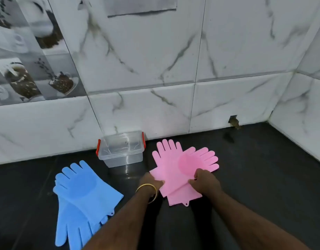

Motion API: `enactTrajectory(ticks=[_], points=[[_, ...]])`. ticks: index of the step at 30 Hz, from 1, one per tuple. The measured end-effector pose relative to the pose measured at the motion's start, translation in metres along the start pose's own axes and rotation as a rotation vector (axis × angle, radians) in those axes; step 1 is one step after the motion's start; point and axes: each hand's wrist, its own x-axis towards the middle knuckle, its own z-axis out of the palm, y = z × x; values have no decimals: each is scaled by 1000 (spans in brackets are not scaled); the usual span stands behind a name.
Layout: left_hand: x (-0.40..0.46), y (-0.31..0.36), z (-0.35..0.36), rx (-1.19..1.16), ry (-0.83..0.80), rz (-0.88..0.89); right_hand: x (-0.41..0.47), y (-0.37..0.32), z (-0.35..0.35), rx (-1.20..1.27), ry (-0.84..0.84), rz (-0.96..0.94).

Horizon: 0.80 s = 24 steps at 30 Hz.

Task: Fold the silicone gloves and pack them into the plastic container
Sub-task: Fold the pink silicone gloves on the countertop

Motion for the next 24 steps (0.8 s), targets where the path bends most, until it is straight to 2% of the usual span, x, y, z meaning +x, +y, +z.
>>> enactTrajectory(ticks=[4, 8, 10, 12, 19, 24], points=[[2, 15, 11, -284, 76, -178, 11, 7, 7, 247, -26, 33], [1, 27, 18, -427, 174, -264, 15, 11, 13, 384, -41, 54], [3, 25, 16, -457, 136, -275, 14, 10, 17, 455, 0, 61], [4, 45, 34, -497, 209, -319, 37, 33, 12, 480, -49, 14], [2, 55, 21, -302, 205, -86, 44, 30, 13, 645, 67, 105], [0, 70, 17, -334, 261, 96, 72, 51, -7, 639, 144, 153]])
